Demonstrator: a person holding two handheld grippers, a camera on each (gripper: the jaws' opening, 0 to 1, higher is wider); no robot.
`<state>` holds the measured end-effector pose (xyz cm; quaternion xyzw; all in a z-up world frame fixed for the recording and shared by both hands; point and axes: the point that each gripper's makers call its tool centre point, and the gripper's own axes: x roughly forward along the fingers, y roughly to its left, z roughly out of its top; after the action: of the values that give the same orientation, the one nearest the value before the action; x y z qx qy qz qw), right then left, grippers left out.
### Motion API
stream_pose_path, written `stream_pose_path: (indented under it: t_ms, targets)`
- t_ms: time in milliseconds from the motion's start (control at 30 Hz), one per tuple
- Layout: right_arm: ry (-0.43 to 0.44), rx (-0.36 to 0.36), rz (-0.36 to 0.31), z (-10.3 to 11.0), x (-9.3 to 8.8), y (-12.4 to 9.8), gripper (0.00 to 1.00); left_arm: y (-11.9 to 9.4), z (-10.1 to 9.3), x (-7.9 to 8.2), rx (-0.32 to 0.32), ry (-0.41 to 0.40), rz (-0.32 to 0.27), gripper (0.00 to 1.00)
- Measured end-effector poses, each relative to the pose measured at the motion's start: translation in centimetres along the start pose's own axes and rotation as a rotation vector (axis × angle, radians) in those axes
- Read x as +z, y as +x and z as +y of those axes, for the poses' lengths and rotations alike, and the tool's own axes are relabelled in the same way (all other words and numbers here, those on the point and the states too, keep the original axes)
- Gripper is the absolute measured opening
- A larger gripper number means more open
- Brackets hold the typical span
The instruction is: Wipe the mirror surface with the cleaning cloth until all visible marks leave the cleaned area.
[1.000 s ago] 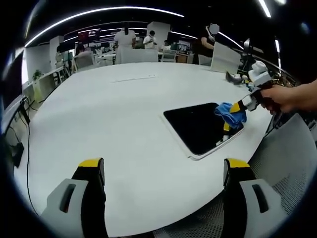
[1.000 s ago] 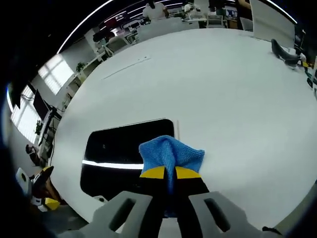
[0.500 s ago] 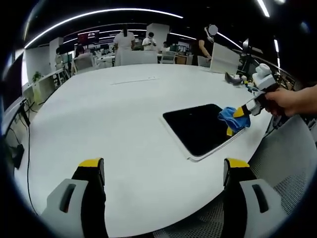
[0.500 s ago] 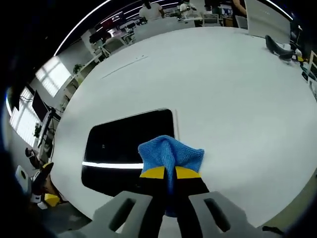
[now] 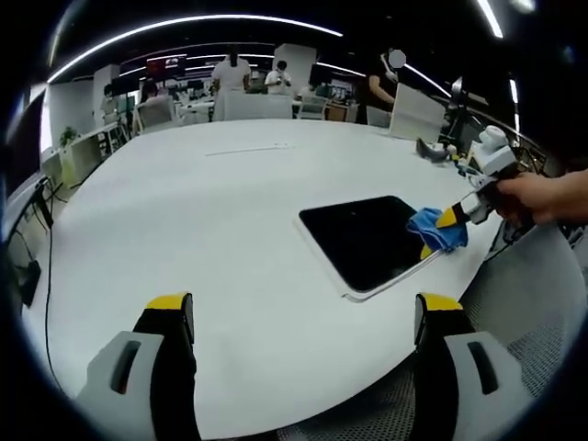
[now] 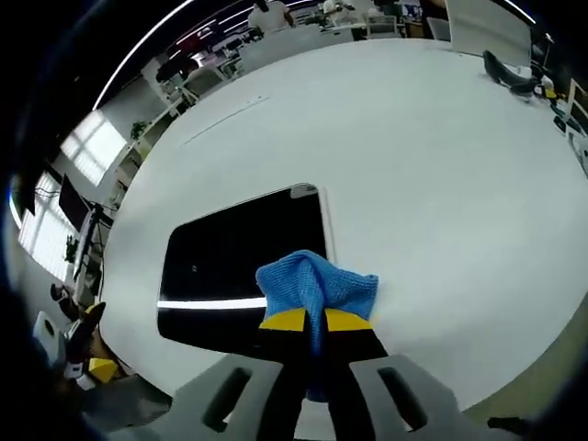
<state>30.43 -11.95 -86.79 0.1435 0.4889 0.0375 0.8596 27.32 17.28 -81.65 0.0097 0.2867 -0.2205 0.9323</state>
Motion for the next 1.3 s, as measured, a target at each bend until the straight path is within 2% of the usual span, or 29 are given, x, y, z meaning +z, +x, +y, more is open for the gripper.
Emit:
stream_pose_path:
  t_ms: [100,533,800,1300]
  targets:
    - [0.048,-0.005,0.005,-0.1,0.0,0.2,0.00,-0.1,-0.2,0.1,-0.005,0.013,-0.003,0.99]
    - [0.039,-0.005,0.024,0.6,-0.4,-0.1,0.00,-0.2,0.1,0.2,0.006,-0.003,-0.011,0.99]
    - [0.037,0.022,0.056,2.1,-0.5,0.6,0.00,-0.3,0.1,0.2,0.009,-0.023,-0.013,0.99]
    - [0.011,0.057,0.067,6.0,-1.2,1.5,0.00,0.0,-0.6,-0.2,-0.027,0.008,0.013,0.99]
